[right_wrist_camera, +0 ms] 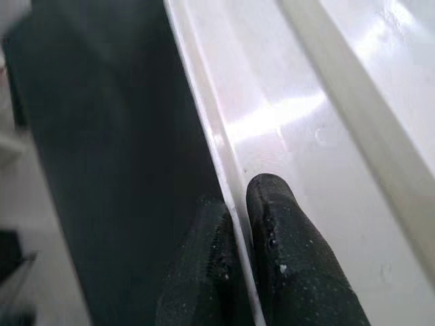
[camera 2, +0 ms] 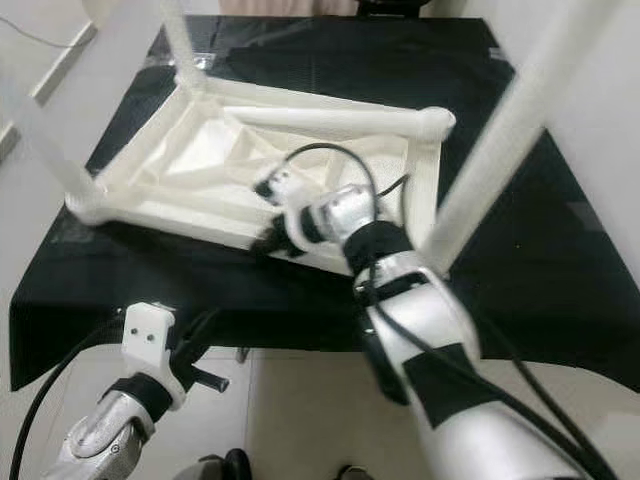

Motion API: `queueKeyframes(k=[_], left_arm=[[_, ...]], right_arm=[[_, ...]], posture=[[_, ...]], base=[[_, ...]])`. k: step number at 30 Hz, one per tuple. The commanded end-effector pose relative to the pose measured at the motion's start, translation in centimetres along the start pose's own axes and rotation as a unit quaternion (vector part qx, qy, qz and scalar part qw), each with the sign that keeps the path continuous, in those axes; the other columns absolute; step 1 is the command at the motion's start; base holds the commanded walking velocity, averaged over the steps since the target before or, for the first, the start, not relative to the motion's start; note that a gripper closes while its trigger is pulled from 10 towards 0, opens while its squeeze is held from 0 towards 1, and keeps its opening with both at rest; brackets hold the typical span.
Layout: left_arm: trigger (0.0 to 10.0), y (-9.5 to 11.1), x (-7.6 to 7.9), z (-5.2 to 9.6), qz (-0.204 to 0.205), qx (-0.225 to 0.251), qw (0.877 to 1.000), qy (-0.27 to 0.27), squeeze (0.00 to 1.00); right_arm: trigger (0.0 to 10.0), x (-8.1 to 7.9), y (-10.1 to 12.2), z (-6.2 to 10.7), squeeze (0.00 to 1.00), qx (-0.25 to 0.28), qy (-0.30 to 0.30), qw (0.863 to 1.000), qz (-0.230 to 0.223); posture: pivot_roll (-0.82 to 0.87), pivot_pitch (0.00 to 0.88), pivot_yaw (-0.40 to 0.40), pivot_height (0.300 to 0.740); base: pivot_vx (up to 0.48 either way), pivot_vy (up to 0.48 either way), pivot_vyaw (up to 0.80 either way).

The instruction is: Building children table

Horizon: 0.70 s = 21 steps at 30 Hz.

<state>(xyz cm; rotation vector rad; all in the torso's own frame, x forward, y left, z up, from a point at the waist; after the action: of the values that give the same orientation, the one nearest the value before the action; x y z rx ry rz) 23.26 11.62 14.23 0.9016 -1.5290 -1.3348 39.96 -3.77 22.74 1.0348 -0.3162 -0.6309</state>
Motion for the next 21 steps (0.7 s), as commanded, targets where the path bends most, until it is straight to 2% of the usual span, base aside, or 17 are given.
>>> queueKeyframes(k=[1, 3, 4, 6, 7, 8, 9, 10, 11, 13, 15, 16, 17, 19, 21], left_arm=[[10.0, -0.6, -0.1, 0.1, 0.006, -0.014, 1.000, 0.003, 0.00], [10.0, -0.6, -0.2, 0.0, 0.004, -0.014, 1.000, 0.002, 0.00], [10.0, -0.6, -0.2, 0.0, 0.000, -0.014, 1.000, 0.001, 0.00], [10.0, -0.6, -0.2, 0.0, 0.000, -0.014, 1.000, 0.001, 0.00], [10.0, -0.6, -0.1, -0.1, -0.004, -0.014, 1.000, 0.001, 0.00], [10.0, -0.6, -0.1, -0.1, -0.004, -0.014, 1.000, 0.001, 0.00], [10.0, -0.6, -0.1, -0.1, -0.007, -0.013, 1.000, 0.002, 0.00], [10.0, -0.6, -0.1, -0.1, -0.009, -0.013, 1.000, 0.003, 0.00], [10.0, -0.6, -0.1, -0.1, -0.009, -0.013, 1.000, 0.003, 0.00], [10.0, -0.6, 0.0, -0.2, -0.009, -0.012, 1.000, 0.004, 0.00], [10.0, -0.6, 0.0, -0.2, -0.008, -0.012, 1.000, 0.005, 0.00], [10.0, -0.6, 0.1, -0.2, -0.008, -0.012, 1.000, 0.004, 0.00], [10.0, -0.6, 0.1, -0.2, -0.008, -0.012, 1.000, 0.004, 0.00], [10.0, -0.7, 0.1, -0.2, -0.007, -0.012, 1.000, 0.003, 0.00], [10.0, -0.7, 0.1, -0.2, -0.007, -0.012, 1.000, 0.002, 0.00]], right_arm=[[0.0, -0.7, 3.0, 0.1, 0.00, 0.089, -0.016, 0.995, -0.033], [0.0, -2.7, 4.7, -1.4, 0.00, 0.147, -0.046, 0.987, -0.049], [0.3, -3.8, 5.4, -2.2, 0.00, 0.167, -0.065, 0.983, -0.049], [0.3, -3.8, 5.4, -2.2, 0.00, 0.167, -0.065, 0.983, -0.049], [2.7, -4.5, 5.8, -2.6, 0.00, 0.177, -0.082, 0.980, -0.033], [2.7, -4.5, 5.8, -2.6, 0.00, 0.177, -0.082, 0.980, -0.033], [10.0, -5.0, 5.9, -3.1, 0.00, 0.180, -0.113, 0.977, -0.032], [10.0, -5.1, 5.9, -3.3, 0.00, 0.181, -0.143, 0.972, -0.035], [10.0, -5.1, 5.9, -3.3, 0.00, 0.181, -0.143, 0.972, -0.035], [10.0, -5.2, 5.9, -3.5, 0.00, 0.192, -0.200, 0.960, -0.032], [10.0, -5.2, 5.9, -3.5, 0.00, 0.198, -0.215, 0.956, -0.030], [10.0, -5.5, 6.1, -3.5, 1.00, 0.209, -0.214, 0.954, -0.035], [10.0, -5.5, 6.1, -3.5, 1.00, 0.209, -0.214, 0.954, -0.035], [10.0, -6.7, 7.2, -3.3, 1.00, 0.261, -0.189, 0.945, -0.049], [10.0, -7.0, 7.5, -3.1, 1.00, 0.281, -0.176, 0.942, -0.049]], posture=[[-0.02, 0.242, -0.009, 0.740], [-0.01, 0.235, -0.008, 0.740], [0.00, 0.234, -0.009, 0.740], [0.00, 0.234, -0.009, 0.740], [0.01, 0.231, -0.010, 0.740], [0.01, 0.231, -0.010, 0.740], [0.02, 0.228, -0.016, 0.740], [0.02, 0.228, -0.016, 0.740], [0.02, 0.228, -0.016, 0.740], [0.01, 0.222, -0.023, 0.740], [0.01, 0.222, -0.023, 0.740], [0.02, 0.219, -0.023, 0.740], [0.02, 0.219, -0.023, 0.740], [0.01, 0.218, -0.021, 0.740], [0.01, 0.215, -0.017, 0.740]], base=[[0.000, 0.000, 0.00], [0.000, 0.000, 0.00], [0.000, 0.000, 0.00], [0.000, 0.000, 0.00], [0.000, 0.000, 0.00], [0.000, 0.000, 0.00], [0.000, 0.000, 0.00], [0.000, 0.000, 0.00], [0.000, 0.000, 0.00], [0.000, 0.000, 0.00], [0.000, 0.000, 0.00], [0.000, 0.000, 0.00], [0.000, 0.000, 0.00], [0.000, 0.000, 0.00], [0.000, 0.000, 0.00]])
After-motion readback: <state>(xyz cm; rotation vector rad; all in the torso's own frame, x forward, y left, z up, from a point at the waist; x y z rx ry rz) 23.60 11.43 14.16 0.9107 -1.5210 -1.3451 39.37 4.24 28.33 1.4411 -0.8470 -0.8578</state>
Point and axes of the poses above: a point about 5 cm out from each wrist's last joint towards the gripper, its own z axis pointing back from the gripper into the wrist, its own y axis along the axis of the wrist's last joint, x = y × z, the point moved 1 cm from there along -z, pointing out of the wrist towards the gripper, and after that the axes turned 4 degrees about z, right-handed, at the moved point
